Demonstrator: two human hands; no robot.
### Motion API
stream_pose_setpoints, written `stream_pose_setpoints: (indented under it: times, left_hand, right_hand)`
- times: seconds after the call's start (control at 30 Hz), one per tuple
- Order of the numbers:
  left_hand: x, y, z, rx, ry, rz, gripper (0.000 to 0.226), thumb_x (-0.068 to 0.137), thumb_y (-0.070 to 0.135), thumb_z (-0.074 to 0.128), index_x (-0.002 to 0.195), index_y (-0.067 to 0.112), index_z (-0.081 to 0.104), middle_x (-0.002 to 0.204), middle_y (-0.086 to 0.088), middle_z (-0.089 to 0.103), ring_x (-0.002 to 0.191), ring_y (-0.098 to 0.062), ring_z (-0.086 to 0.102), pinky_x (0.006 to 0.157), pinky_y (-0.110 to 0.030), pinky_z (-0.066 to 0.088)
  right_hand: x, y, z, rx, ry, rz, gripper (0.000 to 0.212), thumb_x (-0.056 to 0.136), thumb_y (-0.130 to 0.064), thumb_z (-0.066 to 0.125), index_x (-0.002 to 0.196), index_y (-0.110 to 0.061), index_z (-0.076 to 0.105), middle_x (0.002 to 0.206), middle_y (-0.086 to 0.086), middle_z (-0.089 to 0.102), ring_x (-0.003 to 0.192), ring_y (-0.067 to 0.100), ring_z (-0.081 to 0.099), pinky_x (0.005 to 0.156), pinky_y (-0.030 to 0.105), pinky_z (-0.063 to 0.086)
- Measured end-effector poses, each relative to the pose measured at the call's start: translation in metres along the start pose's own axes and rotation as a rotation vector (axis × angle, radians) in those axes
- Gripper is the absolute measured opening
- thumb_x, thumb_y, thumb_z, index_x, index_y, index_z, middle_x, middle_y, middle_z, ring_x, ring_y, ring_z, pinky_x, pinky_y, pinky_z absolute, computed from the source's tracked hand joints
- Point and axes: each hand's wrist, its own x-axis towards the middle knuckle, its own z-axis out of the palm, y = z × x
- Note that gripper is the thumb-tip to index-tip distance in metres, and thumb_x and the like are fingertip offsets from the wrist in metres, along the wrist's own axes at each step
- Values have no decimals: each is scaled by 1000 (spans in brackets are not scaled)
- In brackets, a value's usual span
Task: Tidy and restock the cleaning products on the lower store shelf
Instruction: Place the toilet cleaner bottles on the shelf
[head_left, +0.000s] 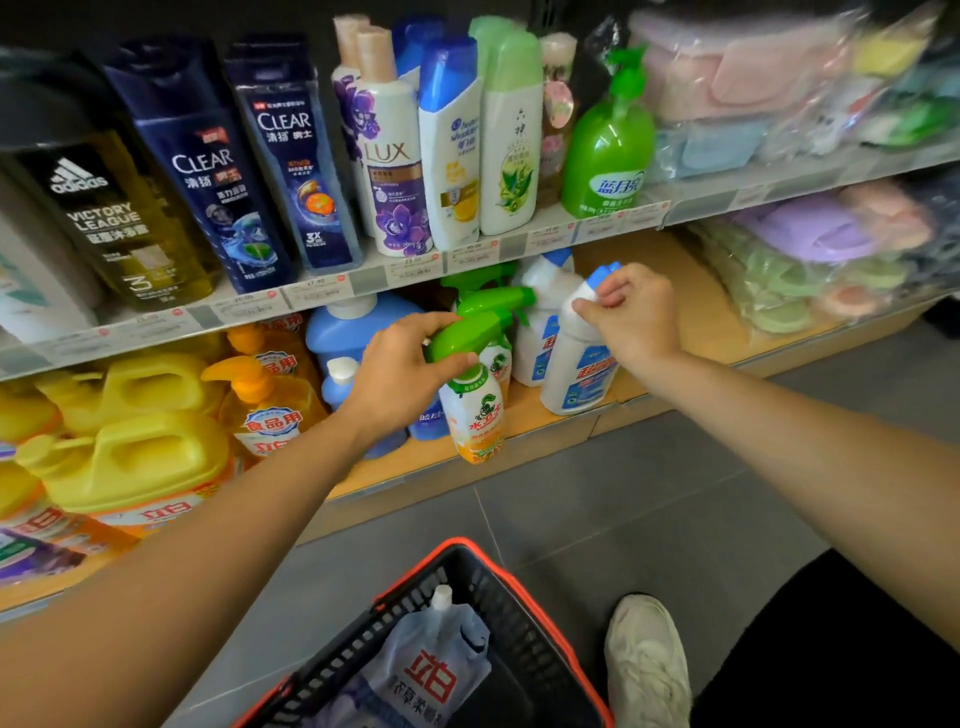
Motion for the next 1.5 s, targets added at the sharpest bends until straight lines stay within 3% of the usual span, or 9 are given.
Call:
stream_pose_setpoints:
  times: [0.1,0.17,0.3,0.57,0.93,1.13,1.23,1.33,1.5]
  left_hand:
    - [17,9,9,23,-10,10,53,89,31,78,136,17,61,122,-6,67,105,-27,65,87,-44,55]
    - [26,11,18,48,-45,6,54,89,30,78,138,15,60,122,-8,66,105,-28,66,89,-48,55]
    - [36,10,35,87,-67,13,54,90,29,77,139,12,59,126,-11,67,112,-27,63,97,-46,52]
    - [38,10,54,173,-30,126,49,93,22,73,138,8,60,120,-15,66,104,-30,62,90,-35,49]
    - [48,3,59,200,-43,50,52,95,23,71,143,12,56,129,-14,62,115,-31,60,98,-45,50]
    - [31,9,50,386,-7,104,71,90,35,75,152,20,45,147,-5,51,135,-27,43,96,-47,50]
    - [4,21,43,213,6,162,72,80,47,75,145,23,53,139,3,56,128,-20,49,100,-44,49]
    - [-31,36,39,12,-155,92,90,69,63,75,148,28,48,140,8,55,132,-12,49,110,-38,43]
    - [-74,48,34,-171,-226,10,94,62,54,89,142,29,45,132,14,63,123,-6,60,102,-43,53]
  right_hand:
    - [15,5,-2,243,9,260,45,73,-19,88,106,-12,57,99,5,65,95,23,67,86,41,58]
    - [26,7,-3,407,-41,367,58,76,-16,86,123,-9,54,112,7,65,96,20,66,76,32,60]
    - [42,12,-5,399,-202,337,36,81,-18,82,113,-11,67,92,-1,67,77,11,62,55,16,51]
    - [45,17,-11,314,-251,247,16,82,-18,81,85,-7,70,69,-1,59,60,6,50,43,11,41]
    - [25,11,-38,347,-227,151,20,85,-19,78,97,-4,74,59,-6,54,44,-3,49,46,7,38]
    - [4,-16,-57,397,-276,62,25,83,-20,79,91,2,72,52,-6,54,46,4,46,58,23,43]
    - [-17,-32,-64,440,-317,16,27,83,-18,80,90,6,71,57,2,54,48,7,46,58,24,42]
    - [-39,-55,-69,498,-357,-12,30,82,-16,79,88,12,69,58,6,52,52,10,45,56,23,41]
    - [-69,-93,-69,612,-375,-12,31,82,-16,80,84,13,68,54,2,51,51,11,44,52,21,40]
